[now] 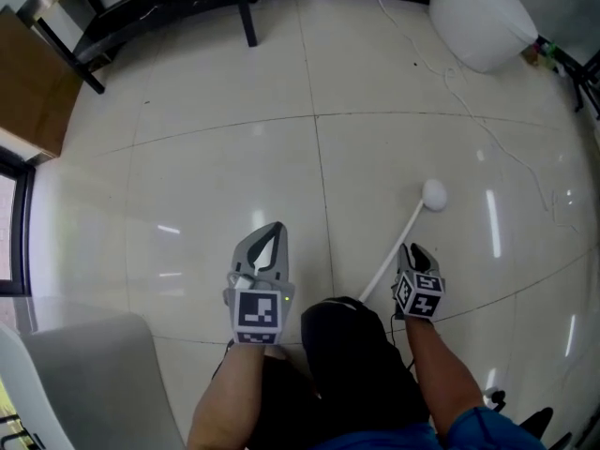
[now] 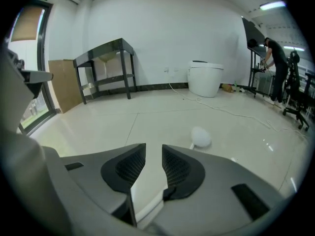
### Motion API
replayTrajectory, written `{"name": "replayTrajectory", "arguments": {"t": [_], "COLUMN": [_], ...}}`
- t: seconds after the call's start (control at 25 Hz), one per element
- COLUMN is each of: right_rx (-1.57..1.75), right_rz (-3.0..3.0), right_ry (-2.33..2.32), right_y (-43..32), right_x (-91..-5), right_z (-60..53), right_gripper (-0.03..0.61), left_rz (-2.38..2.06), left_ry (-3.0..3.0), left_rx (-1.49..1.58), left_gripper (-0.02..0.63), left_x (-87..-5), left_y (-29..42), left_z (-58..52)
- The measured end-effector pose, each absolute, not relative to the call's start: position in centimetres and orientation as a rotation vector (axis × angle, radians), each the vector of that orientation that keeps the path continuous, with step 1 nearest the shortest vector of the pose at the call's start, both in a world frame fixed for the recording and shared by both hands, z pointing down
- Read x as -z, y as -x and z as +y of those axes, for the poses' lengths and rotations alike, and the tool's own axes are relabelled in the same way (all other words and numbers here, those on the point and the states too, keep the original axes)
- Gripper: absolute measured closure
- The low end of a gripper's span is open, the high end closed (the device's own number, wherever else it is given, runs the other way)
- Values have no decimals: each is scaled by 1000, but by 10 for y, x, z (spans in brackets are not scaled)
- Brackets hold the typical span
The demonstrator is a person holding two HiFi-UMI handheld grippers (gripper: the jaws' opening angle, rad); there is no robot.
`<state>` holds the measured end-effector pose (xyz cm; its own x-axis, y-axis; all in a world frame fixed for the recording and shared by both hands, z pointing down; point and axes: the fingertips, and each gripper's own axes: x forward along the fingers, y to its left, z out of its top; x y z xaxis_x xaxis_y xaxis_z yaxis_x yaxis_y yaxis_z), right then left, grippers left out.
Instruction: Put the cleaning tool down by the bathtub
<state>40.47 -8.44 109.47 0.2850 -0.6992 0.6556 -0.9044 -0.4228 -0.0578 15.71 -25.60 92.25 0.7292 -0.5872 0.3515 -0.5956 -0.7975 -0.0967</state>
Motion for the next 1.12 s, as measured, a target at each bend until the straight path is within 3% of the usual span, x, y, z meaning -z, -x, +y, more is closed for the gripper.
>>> {"name": "replayTrajectory", "arguments": {"t": [0.64, 1.12], "right_rx": [-1263, -1522], "right_rz": [-1171, -1030], "right_ry": [-2050, -1995], "right_y": [-421, -416], "right_x": [-1276, -1337], "right_z": [-54, -56], "right_gripper": [439, 411], "left_rz": [-787, -730], "left_ry": [-2890, -2856], "left_rx": [-665, -678], "left_gripper": [617, 617], "left_x": [-976, -984], "left_y": [-200, -200], "left_z": [-250, -250]}}
